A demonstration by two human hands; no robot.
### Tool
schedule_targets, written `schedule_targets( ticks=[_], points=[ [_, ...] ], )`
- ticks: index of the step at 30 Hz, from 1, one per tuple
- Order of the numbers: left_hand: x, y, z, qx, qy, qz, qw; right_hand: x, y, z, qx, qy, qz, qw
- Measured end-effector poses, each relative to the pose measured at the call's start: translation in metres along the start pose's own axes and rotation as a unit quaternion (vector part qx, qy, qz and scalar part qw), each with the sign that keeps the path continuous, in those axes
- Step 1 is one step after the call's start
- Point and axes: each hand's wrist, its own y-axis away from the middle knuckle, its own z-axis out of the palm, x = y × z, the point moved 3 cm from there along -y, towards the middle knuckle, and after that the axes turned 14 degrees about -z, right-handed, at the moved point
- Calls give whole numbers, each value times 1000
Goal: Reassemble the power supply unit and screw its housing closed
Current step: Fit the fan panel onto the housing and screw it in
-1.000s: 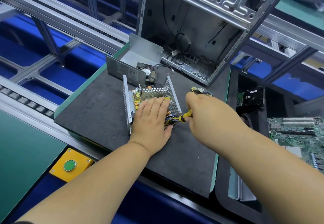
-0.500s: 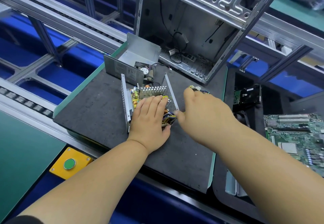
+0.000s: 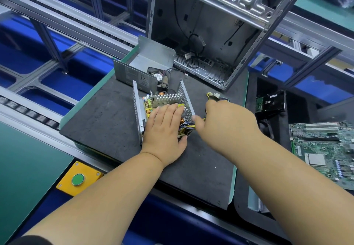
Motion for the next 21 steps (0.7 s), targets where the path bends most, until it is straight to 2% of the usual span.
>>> schedule_targets(
  ticks=[2,4,10,15,18,21],
  points=[
    [0,0,0,-1,-2,0,1000,-2,6,0,4,-43,-60,997],
    [0,0,0,-2,-4,0,1000,-1,9,3,7,-48,-82,995],
    [0,0,0,-2,-3,-3,1000,3,-2,10,-38,-1,-12,999],
    [0,0,1,-2,-3,-3,1000,1,1,8,-19,33,22,999],
    [0,0,0,2,-2,-1,1000,1,8,3,-7,-33,-22,999],
    [0,-1,1,-2,-7,-1,1000,0,10,-1,-6,-22,-75,997]
  ],
)
